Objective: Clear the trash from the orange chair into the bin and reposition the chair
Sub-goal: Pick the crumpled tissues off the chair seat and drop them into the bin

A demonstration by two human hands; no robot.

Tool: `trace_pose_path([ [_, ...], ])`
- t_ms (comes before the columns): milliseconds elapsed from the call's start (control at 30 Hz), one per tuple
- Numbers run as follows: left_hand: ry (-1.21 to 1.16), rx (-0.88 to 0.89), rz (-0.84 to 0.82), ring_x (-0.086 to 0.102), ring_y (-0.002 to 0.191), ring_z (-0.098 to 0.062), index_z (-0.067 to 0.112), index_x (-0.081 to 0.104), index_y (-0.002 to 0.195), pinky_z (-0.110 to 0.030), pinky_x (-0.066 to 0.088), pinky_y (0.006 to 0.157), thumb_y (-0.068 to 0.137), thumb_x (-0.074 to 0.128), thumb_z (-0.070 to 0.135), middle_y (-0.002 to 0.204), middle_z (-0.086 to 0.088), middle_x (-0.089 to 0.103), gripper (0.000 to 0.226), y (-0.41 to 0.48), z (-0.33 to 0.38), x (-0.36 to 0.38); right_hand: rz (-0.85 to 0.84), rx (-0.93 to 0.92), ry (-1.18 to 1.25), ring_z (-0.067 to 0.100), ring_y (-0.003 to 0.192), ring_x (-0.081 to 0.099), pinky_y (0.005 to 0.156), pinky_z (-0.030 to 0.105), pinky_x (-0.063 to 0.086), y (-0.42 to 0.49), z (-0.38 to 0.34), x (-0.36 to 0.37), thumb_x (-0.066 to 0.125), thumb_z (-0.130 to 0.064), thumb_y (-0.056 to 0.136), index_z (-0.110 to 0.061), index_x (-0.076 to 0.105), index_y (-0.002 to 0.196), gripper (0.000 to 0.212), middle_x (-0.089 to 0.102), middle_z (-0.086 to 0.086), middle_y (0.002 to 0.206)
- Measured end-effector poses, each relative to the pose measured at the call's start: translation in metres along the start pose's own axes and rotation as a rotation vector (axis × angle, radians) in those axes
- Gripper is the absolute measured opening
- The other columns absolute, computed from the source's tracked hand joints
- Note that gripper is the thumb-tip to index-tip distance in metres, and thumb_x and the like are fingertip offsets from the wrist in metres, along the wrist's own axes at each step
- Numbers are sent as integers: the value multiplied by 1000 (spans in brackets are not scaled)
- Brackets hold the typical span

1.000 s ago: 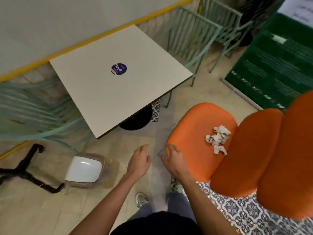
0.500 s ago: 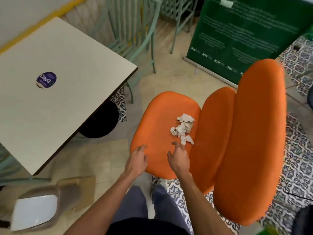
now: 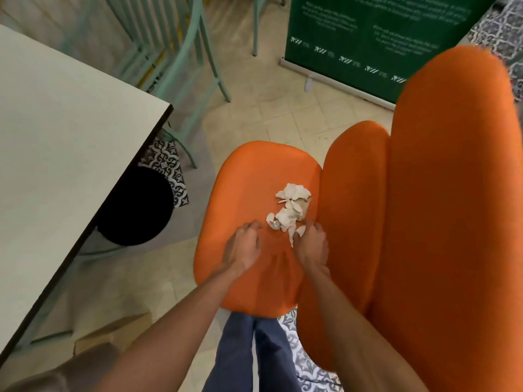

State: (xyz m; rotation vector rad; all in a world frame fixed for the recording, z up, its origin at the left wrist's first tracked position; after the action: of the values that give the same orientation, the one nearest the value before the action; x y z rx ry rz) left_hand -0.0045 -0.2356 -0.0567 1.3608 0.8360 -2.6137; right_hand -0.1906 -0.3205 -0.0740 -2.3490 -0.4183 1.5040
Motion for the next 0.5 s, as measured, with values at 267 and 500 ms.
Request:
trace_pose_path([
  [267,-25,121,7,62,117,-33,23,53,135,-49,56,91,95,65,23,127,-9,63,42,154,36,41,28,-127,-66,35,117,64,96,47,58,129,-4,26,65,-13,102,-19,56,139,39,61,13,134],
  [500,39,209,-168,59,119,-39,19,52,145,-44,50,97,92,73,21,132,-16,56,57,231,28,119,-54,-390,-274,33,116,63,94,41,52,193,-18,95,66,-12,98,-18,56,141,44,64,13,129],
])
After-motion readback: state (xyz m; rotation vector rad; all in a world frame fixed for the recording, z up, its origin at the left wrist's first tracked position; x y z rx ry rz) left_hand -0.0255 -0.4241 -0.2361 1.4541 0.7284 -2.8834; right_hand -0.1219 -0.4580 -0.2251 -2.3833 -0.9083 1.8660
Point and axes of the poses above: each hand's wrist, its own y-axis towards the middle knuckle, its own x-axis out of the palm, z = x × y, the point moved 9 cm from there along y, towards the middle knuckle
